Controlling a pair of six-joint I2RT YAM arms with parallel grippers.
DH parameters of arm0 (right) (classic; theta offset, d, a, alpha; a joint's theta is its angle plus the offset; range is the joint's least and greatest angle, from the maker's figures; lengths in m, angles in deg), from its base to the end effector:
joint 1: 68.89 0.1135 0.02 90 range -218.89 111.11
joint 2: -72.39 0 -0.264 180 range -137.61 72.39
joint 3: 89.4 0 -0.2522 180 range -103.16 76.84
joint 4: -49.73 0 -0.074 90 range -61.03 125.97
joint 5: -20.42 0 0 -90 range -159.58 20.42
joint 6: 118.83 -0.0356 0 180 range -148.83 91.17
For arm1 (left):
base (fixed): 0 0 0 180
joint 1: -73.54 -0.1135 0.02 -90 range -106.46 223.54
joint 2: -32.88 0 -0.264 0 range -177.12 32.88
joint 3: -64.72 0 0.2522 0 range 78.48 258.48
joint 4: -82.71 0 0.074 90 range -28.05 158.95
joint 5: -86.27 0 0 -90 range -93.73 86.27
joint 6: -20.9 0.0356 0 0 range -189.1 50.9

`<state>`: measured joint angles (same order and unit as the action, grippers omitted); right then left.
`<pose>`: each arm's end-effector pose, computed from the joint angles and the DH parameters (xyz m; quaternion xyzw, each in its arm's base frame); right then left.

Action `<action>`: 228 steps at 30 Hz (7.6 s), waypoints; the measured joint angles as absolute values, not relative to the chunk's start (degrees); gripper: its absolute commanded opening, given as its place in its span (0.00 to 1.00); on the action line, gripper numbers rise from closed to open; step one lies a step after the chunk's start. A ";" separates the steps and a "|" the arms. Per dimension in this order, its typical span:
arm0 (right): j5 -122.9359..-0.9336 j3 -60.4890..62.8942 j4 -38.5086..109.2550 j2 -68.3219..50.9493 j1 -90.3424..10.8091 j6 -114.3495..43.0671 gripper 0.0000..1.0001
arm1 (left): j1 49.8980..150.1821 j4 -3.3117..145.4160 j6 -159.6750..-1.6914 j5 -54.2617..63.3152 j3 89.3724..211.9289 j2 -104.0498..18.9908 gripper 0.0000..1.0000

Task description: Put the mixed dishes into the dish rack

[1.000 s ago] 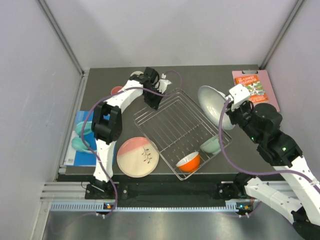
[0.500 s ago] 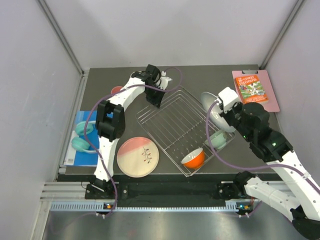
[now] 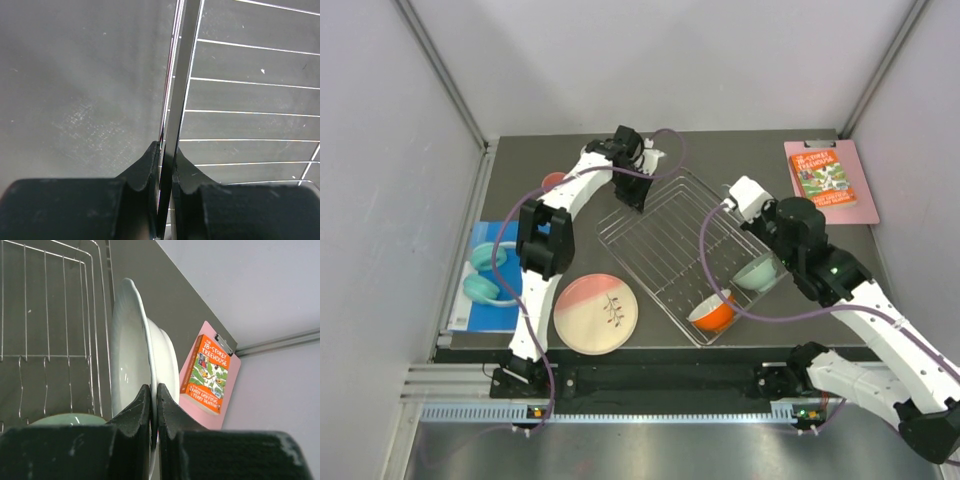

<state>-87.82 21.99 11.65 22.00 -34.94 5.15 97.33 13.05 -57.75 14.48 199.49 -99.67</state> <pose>0.1660 0.0983 0.3591 -0.3759 0.7211 -0.1299 0.5673 0.4456 -0.2086 0.2182 0.3218 0.9138 -0.1752 0.1752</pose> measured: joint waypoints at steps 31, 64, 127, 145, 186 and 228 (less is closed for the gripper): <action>-85.30 23.65 8.57 23.69 -35.40 3.01 0.00 | 95.36 13.68 -59.39 16.38 199.45 -99.94 0.11; -79.47 24.13 5.20 21.00 -38.68 -7.57 0.99 | 94.80 15.56 -60.98 16.71 197.98 -99.50 0.18; -80.32 6.91 -7.23 -21.45 -68.25 -67.33 1.00 | 89.49 22.10 -61.36 18.11 179.03 -88.07 0.17; -77.76 -8.55 -3.21 -35.46 -68.84 -62.72 1.00 | 88.09 15.69 -63.45 24.30 168.70 -84.03 0.60; -73.72 11.08 12.24 23.03 -42.24 -51.26 1.00 | 70.14 2.08 -39.85 24.43 140.76 -36.09 0.92; -60.45 19.34 27.54 -22.28 -11.86 -43.90 0.84 | 78.21 21.42 -25.73 20.67 134.95 -61.75 0.58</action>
